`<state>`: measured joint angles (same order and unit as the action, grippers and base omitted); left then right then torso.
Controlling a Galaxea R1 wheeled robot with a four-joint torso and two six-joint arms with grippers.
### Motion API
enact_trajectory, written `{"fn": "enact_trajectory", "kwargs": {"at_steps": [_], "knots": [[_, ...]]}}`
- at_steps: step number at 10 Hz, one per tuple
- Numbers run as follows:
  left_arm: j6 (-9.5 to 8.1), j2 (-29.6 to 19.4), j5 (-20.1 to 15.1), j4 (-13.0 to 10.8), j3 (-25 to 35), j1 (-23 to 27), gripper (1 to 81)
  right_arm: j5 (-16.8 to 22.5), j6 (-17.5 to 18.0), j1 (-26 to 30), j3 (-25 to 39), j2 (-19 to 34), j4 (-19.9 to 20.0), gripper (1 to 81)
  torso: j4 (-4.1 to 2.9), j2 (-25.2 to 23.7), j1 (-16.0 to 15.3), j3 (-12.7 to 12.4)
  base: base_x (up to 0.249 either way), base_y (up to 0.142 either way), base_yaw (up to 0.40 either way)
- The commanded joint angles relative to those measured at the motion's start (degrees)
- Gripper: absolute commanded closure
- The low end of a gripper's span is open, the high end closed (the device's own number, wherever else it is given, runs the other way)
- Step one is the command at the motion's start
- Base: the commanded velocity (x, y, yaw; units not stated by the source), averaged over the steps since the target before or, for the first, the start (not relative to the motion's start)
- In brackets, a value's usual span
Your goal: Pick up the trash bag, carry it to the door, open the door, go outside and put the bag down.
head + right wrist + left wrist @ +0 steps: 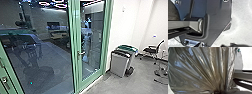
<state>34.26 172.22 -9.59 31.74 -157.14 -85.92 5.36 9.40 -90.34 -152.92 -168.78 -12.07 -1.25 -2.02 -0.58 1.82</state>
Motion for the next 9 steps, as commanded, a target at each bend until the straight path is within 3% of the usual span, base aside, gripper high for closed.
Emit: {"fn": "enact_trajectory", "kwargs": {"at_steps": [1, 9], "knots": [[0.02, -0.1, -4.6, 0.2, 0.1, 2.7, 81.1, 3.2, -0.3, 2.2, -0.2, 0.3, -0.3, 1.0, 0.0, 0.0, 0.0, 0.0, 0.133, -0.081, 0.0], [0.02, 0.1, -4.6, 0.2, 0.1, 2.7, 81.1, 3.2, -0.3, 2.0, -0.4, 0.3, -0.3, 1.0, 0.0, 0.0, 0.0, 0.0, 0.133, -0.081, 0.0]]}}
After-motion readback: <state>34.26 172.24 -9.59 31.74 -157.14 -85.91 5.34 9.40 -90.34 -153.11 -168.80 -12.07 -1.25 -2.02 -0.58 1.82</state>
